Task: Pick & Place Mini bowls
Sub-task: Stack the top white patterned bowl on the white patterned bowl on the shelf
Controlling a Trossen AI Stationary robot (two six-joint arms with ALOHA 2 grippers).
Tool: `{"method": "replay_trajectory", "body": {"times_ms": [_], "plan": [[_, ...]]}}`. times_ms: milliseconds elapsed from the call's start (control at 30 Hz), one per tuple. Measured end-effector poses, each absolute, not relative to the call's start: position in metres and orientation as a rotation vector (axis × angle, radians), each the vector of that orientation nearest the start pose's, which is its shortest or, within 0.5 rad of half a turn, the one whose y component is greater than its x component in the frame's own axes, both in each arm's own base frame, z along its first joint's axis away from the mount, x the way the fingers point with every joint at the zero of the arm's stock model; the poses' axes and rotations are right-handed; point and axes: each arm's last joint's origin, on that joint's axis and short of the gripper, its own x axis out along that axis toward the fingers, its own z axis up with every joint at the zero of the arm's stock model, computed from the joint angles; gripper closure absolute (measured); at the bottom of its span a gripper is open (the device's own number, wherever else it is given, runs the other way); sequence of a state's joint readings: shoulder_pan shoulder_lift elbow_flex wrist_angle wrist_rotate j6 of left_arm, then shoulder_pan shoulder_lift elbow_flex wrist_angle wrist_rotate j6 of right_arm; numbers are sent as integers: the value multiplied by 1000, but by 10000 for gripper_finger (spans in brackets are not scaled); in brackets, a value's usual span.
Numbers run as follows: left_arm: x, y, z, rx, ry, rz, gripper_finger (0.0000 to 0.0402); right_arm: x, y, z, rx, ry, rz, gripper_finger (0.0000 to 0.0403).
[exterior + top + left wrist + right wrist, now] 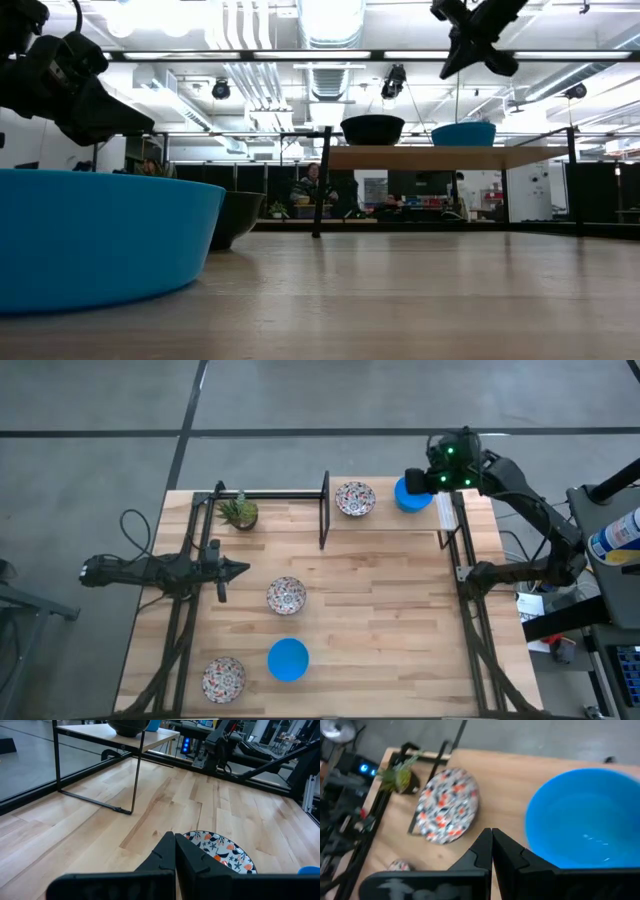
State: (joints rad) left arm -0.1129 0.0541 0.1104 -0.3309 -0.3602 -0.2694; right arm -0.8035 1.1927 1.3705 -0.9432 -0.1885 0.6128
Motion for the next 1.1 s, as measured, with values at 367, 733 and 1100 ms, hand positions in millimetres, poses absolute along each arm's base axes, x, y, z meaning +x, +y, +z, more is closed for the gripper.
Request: {"method": "replay_trajectory", "body": {"times_ms": [367, 733, 1100], "plan": [[89, 0, 166, -202, 233, 280, 401, 179, -127, 387, 879, 552, -648, 394], [89, 0, 166, -202, 233, 280, 401, 193, -96, 386, 798, 644, -497, 394], [89, 0, 166, -202, 233, 280, 401, 188, -55, 387, 771, 749, -378, 394]]}}
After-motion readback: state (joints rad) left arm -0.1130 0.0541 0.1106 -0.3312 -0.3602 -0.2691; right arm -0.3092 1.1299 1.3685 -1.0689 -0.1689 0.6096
